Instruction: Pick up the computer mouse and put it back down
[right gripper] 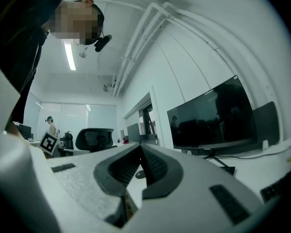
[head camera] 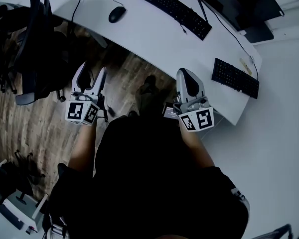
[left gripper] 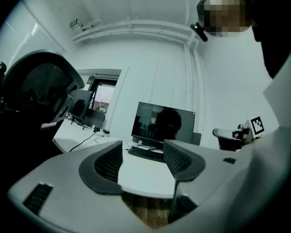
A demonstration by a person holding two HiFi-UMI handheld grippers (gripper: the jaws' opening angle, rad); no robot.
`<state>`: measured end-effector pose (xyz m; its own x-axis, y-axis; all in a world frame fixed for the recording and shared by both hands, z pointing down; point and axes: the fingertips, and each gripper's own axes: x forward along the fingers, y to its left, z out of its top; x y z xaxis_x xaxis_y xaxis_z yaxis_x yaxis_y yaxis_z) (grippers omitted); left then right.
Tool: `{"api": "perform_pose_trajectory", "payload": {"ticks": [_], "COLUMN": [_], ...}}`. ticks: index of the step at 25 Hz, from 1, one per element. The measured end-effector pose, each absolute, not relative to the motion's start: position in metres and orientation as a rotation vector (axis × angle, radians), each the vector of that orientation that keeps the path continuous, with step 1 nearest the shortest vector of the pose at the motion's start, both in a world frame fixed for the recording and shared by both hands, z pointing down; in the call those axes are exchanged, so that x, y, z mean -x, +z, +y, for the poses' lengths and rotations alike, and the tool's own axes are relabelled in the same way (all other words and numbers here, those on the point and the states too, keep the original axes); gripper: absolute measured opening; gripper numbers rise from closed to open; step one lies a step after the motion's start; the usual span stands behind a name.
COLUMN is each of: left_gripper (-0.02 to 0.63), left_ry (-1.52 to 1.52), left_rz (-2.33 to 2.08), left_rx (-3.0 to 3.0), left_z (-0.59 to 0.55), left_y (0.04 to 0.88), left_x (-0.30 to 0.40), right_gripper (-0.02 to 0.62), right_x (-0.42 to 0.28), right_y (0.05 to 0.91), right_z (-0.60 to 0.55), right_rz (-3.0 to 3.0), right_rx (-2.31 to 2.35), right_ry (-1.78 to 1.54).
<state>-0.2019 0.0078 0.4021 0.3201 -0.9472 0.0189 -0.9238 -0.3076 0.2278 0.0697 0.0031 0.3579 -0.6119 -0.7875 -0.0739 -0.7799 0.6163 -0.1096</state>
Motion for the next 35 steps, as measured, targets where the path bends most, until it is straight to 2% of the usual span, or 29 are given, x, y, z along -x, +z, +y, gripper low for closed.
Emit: {"api": "perform_pose_trajectory", "payload": {"ticks": [12,20,35], "left_gripper": [0.258,0.273,0.325], "left_ry": [-0.063,0.150,0.638], "left_rz": [-1.768,-1.743,-1.369], "left_rx": [-2.348,-2.313,-2.334], "left_z": [-0.134,-0.216,-0.321], "left_y": [0.389,0.412,0.515], "left_x": [0.186,0.180,0.191], "right_gripper": [0.003,0.003,0.003], "right_x": [-0.082,-0.081,-0.025], "right_y": [0.353,0.373,0.434], "right_z": [-0.150,-0.220,-0.304], "right_rz": [2.777,2.792,2.859], "right_rx": [1.217,1.179,1.266], "right_ry": [-0.146,-0.252,-0.428]}}
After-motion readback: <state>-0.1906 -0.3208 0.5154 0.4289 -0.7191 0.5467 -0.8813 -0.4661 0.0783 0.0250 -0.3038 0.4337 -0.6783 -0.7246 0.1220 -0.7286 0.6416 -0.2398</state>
